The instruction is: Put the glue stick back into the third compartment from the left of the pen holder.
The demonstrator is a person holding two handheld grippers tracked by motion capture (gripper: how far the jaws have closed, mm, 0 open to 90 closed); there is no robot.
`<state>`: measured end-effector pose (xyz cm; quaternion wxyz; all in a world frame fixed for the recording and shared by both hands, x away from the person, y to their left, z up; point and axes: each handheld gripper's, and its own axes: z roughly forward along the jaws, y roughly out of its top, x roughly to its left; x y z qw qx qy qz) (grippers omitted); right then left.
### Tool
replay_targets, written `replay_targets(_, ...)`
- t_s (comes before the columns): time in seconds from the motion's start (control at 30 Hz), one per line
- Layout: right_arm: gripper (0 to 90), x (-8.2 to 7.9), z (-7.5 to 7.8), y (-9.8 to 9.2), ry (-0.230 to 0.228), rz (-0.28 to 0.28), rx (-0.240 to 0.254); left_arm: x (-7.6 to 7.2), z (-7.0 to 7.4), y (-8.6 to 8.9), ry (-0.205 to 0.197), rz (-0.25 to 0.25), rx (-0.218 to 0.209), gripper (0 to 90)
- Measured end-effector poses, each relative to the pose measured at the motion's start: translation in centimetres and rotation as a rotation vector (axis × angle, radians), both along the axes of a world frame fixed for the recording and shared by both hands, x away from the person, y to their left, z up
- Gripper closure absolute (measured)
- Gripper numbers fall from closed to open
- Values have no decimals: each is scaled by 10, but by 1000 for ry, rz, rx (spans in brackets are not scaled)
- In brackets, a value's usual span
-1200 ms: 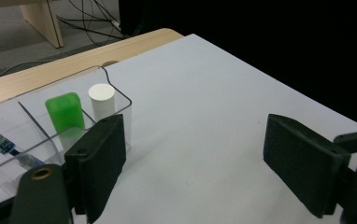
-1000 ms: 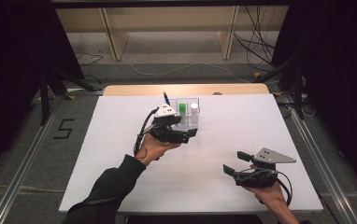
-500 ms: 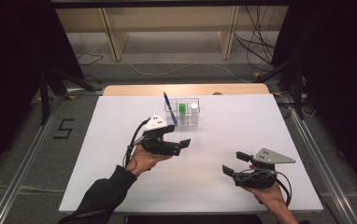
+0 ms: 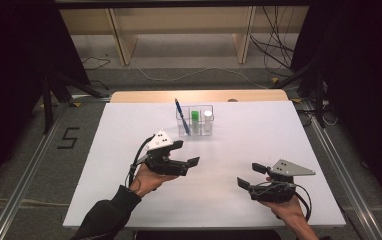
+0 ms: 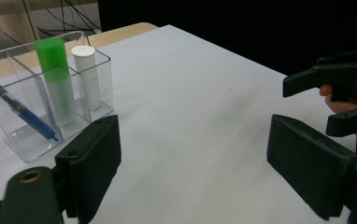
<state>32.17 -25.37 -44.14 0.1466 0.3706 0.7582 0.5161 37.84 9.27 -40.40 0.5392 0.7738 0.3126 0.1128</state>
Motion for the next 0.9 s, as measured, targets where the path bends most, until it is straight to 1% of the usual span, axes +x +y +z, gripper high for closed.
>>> replay_targets(0.03, 212, 0, 0, 0, 1, 1, -1, -1, -1, 2, -4, 5, 2, 173)
replay_targets(0.13, 212, 0, 0, 1, 3, 3, 2, -4, -2, 5, 2, 7, 4, 173)
replay_targets(0.17, 212, 0, 0, 1, 2, 5, 2, -7, -3, 8, -7, 15, 9, 174)
replay_targets(0.23, 212, 0, 0, 1, 1, 7, 4, -9, -4, 11, -9, 22, 1, 173)
replay_targets(0.37, 212, 0, -1, 2, -1, 11, 2, -12, -6, 18, -9, 35, 1, 168)
replay_targets(0.57, 211, -1, -1, 4, 6, 15, 0, -19, -11, 24, -11, 38, -3, 156)
replay_targets(0.67, 211, -2, -1, 5, 5, 17, 0, -25, -12, 28, -32, 39, -7, 154)
replay_targets(0.7, 211, -2, -1, 5, 4, 17, -1, -27, -12, 30, -37, 35, 0, 154)
replay_targets(0.8, 211, -2, -1, 5, 5, 14, 0, -29, -13, 33, -34, 35, -5, 153)
replay_targets(0.83, 211, -2, -1, 5, 4, 14, 1, -31, -15, 36, -31, 45, 1, 153)
replay_targets(0.9, 211, -1, -1, 4, 2, 13, 2, -32, -19, 39, -19, 63, -9, 154)
